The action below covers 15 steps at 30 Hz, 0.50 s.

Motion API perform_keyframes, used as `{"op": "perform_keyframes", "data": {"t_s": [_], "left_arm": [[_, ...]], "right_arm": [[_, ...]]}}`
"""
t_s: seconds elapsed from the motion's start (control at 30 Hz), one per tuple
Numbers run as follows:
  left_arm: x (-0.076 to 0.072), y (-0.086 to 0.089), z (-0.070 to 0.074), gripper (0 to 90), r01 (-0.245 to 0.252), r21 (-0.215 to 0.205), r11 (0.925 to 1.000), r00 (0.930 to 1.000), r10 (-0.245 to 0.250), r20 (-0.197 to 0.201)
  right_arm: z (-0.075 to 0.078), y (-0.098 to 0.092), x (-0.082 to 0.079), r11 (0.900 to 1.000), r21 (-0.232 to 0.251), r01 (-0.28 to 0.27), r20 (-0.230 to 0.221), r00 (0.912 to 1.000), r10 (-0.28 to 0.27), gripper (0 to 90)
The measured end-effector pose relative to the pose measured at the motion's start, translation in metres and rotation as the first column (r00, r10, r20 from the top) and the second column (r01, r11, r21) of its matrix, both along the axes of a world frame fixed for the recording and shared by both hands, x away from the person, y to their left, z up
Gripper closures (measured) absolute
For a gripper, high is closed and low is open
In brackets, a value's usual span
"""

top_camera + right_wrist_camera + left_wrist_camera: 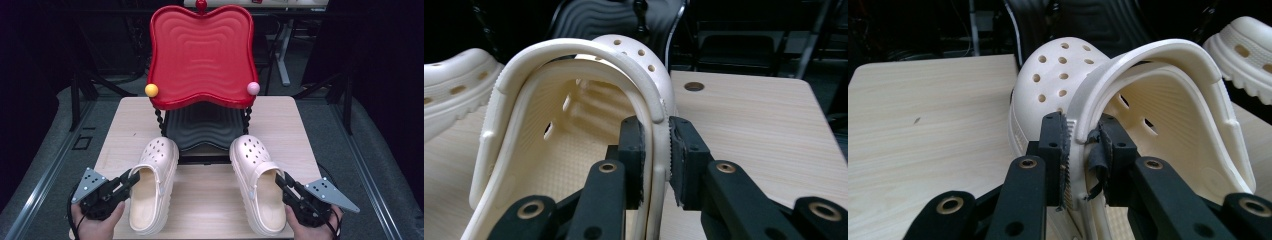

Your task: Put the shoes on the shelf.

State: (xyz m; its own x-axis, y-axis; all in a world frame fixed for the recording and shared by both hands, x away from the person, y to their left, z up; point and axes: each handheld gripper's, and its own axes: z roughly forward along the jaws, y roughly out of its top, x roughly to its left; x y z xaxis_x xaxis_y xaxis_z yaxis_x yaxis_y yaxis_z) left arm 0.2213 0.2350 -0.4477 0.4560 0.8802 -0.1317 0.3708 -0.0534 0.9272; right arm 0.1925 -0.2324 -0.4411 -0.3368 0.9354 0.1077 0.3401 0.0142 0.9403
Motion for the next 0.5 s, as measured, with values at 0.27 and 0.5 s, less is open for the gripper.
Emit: {"op": "perform_keyframes", "data": {"t_s": [0.27,0.5], "left_arm": [[0.012,-0.021,0.005,75.8,0.042,-0.006,0.9991,0.999,-0.041,0.019],[0.027,-0.037,0.005,75.8,0.065,-0.012,0.9978,0.9975,-0.065,0.028]], "right_arm": [[-0.002,0.017,0.01,0.998,-0.004,-0.061,-0.001,0.9982,0.061,76.9],[-0.002,0.036,0.027,0.996,-0.002,-0.091,0.002,0.9959,0.091,76.8]]}}
